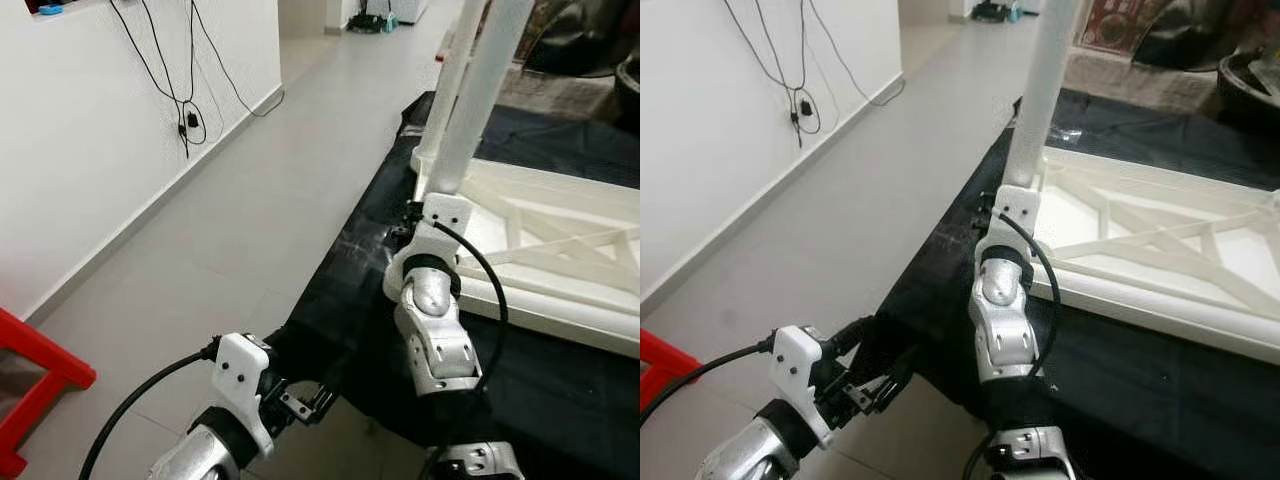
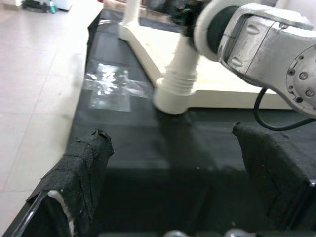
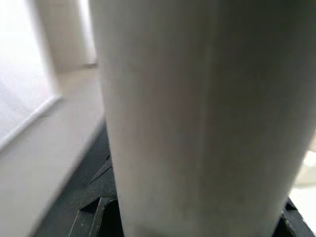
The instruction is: Building children table
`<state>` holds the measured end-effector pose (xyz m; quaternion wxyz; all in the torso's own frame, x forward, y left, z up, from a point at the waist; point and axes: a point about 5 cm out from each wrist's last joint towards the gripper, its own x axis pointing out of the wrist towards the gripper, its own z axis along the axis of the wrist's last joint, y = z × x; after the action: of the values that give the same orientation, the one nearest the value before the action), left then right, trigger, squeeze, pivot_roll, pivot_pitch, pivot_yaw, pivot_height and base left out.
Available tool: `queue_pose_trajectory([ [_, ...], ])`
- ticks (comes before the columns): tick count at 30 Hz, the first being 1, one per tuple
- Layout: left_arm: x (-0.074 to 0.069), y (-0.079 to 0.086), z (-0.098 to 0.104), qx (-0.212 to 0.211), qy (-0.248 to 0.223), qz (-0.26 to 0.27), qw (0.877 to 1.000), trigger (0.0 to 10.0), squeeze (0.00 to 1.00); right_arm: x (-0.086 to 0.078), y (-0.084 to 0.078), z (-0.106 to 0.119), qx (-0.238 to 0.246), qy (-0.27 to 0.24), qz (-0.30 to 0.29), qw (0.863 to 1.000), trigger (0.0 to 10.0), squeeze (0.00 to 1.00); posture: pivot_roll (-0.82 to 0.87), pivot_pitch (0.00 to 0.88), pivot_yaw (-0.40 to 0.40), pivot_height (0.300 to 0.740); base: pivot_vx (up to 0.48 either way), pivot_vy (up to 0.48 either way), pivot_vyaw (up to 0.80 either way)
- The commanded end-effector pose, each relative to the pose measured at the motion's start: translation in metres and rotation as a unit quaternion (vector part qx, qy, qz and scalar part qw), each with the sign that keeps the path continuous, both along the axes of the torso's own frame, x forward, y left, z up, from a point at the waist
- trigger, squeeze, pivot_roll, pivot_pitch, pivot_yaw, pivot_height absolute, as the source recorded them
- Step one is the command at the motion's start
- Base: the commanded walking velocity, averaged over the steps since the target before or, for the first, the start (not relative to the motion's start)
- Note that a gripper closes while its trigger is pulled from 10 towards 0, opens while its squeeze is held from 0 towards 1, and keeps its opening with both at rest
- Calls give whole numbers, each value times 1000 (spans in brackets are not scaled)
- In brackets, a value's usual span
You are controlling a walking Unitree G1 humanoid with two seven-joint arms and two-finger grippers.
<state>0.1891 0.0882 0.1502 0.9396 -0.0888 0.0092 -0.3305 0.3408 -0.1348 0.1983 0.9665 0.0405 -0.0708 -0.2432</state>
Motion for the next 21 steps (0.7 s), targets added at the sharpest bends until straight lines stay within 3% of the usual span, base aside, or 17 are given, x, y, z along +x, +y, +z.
queue_pose_trajectory([
  [1, -1, -1, -2, 0, 3, -1, 1000, 10000, 0, -10, 12, -42, 93, 106, -73, 987, 0, 0, 136, 159, -46, 740, 0, 0, 0],
  [6, -2, -2, -2, 0, 3, -1, 1000, 10000, 0, -12, 23, -47, 135, 121, -91, 979, 0, 0, 136, 158, -44, 740, 0, 0, 0],
  [17, 0, -1, -2, 0, 2, -5, 1000, 10000, 0, -14, 27, -42, 146, 125, -104, 976, 0, 0, 132, 163, -40, 740, 0, 0, 0],
  [18, 1, 0, -3, 1, 2, -4, 1000, 10000, 0, -12, 30, -39, 137, 119, -81, 980, 10000, 0, 131, 163, -37, 740, 0, 0, 0],
  [21, 1, 0, -3, 1, 3, -3, 1000, 10000, 0, -11, 32, -39, 127, 119, -66, 982, 10000, 0, 129, 162, -36, 740, 0, 0, 0],
])
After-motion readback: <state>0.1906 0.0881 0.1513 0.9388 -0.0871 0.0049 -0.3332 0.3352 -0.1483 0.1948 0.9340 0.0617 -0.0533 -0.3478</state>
